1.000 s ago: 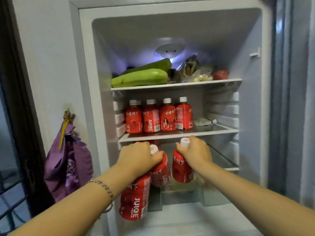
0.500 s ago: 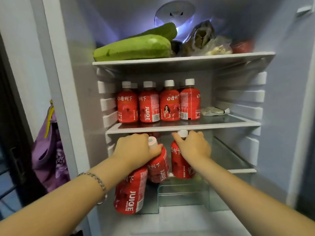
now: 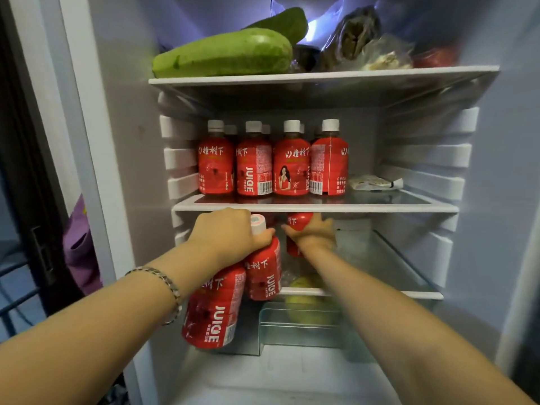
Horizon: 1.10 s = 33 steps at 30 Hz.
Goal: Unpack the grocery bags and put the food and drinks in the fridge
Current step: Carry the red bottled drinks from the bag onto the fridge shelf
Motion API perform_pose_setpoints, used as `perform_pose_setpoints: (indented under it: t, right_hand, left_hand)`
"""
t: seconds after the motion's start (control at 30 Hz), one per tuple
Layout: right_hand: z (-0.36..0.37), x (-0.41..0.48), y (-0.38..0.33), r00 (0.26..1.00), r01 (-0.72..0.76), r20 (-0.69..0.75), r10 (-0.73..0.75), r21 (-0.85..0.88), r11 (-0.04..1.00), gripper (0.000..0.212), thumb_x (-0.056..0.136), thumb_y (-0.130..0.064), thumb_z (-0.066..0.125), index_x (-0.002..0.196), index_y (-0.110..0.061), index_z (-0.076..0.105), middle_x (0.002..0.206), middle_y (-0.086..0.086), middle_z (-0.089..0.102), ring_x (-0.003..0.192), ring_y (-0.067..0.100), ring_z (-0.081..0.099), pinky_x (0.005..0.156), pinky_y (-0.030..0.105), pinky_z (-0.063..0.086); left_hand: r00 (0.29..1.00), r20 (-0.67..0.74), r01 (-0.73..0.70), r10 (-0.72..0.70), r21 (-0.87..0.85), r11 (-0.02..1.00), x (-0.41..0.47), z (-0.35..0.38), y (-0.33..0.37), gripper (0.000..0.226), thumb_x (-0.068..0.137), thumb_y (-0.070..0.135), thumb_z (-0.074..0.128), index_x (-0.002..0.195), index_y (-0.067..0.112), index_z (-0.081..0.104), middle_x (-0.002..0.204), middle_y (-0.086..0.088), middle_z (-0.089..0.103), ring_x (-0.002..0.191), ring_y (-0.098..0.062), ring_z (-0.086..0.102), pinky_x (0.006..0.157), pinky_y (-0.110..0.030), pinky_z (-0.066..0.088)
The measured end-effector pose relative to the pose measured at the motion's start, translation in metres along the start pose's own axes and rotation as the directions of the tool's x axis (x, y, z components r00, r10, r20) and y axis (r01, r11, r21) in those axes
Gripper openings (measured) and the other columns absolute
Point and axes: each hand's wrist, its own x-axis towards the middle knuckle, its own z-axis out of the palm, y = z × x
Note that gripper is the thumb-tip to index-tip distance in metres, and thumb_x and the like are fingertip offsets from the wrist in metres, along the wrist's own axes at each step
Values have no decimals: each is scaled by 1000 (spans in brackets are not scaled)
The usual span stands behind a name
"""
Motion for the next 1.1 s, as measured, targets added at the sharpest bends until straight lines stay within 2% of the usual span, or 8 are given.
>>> perform_pose_setpoints:
  t: [0.23, 0.43, 0.53, 0.63, 0.8, 0.83, 0.93, 1.1]
  right_hand:
    - [47, 29, 3, 991, -65, 131, 35, 237, 969, 56, 86, -21, 66, 130, 0, 39, 136, 19, 45, 123, 32, 49, 103, 38, 41]
    - [55, 33, 15, 941, 87, 325, -98, 49, 995, 54, 92, -21, 54, 142, -9, 36, 147, 12, 31, 131, 31, 38, 111, 34, 32]
    - [40, 27, 15, 884, 158, 446, -139, -7, 987, 42, 93, -16, 50, 135, -11, 48, 139, 12, 48, 126, 29, 48, 107, 36, 39]
    - [18, -3, 3, 867, 165, 428, -255, 236, 958, 33, 92, -3, 49, 123, -9, 59, 129, 8, 58, 117, 23, 55, 101, 32, 45]
    - [-33, -61, 10, 437, 102, 691, -576, 598, 795, 84, 70, 11, 63, 139, -25, 33, 117, -9, 56, 112, 9, 55, 91, 23, 50]
    - [-34, -67, 14, 450, 117, 676, -584, 603, 789, 88, 68, 11, 69, 137, -29, 32, 119, -9, 55, 115, 10, 55, 95, 27, 50]
    - [-30, -79, 13, 703, 331, 455, -547, 471, 818, 76, 61, -9, 86, 119, -35, 43, 115, -9, 59, 105, 9, 61, 93, 33, 53]
    - [-52, -73, 28, 796, 267, 433, -423, 377, 887, 66, 51, -18, 86, 109, -23, 53, 101, -3, 68, 93, 13, 67, 87, 39, 56]
  left_hand:
    - [1000, -1, 16, -16, 10, 1000, 3, 3, 0, 43, 85, 65, 44, 84, 22, 48, 105, -3, 65, 94, -22, 59, 74, -29, 38]
    - [1000, 10, 27, -27, 22, 999, 3, 6, -2, 45, 84, 67, 43, 87, 22, 49, 106, -3, 65, 94, -22, 59, 74, -30, 40]
    - [999, 19, 31, -31, 13, 999, 2, 7, -4, 45, 84, 68, 42, 89, 23, 47, 108, -2, 65, 94, -22, 59, 75, -30, 39]
    - [999, 15, 34, -33, -13, 999, 2, 6, -6, 49, 83, 69, 42, 92, 22, 51, 106, -1, 65, 93, -21, 60, 76, -30, 42]
    - [1000, 8, 23, -23, -30, 999, 1, 6, -12, 50, 83, 69, 41, 93, 22, 54, 100, 0, 66, 86, -19, 60, 79, -34, 50]
    - [1000, 8, 13, -13, -23, 1000, 1, 7, -12, 49, 83, 69, 41, 93, 23, 54, 99, 0, 66, 85, -18, 60, 78, -33, 49]
    - [1000, -10, -26, 26, -4, 1000, 1, 7, -7, 55, 81, 73, 39, 93, 22, 56, 98, 2, 66, 83, -16, 59, 74, -31, 46]
    - [999, -26, 25, -27, -104, 994, 3, 10, -8, 54, 82, 72, 39, 80, 19, 54, 73, 7, 55, 73, -15, 56, 63, -28, 40]
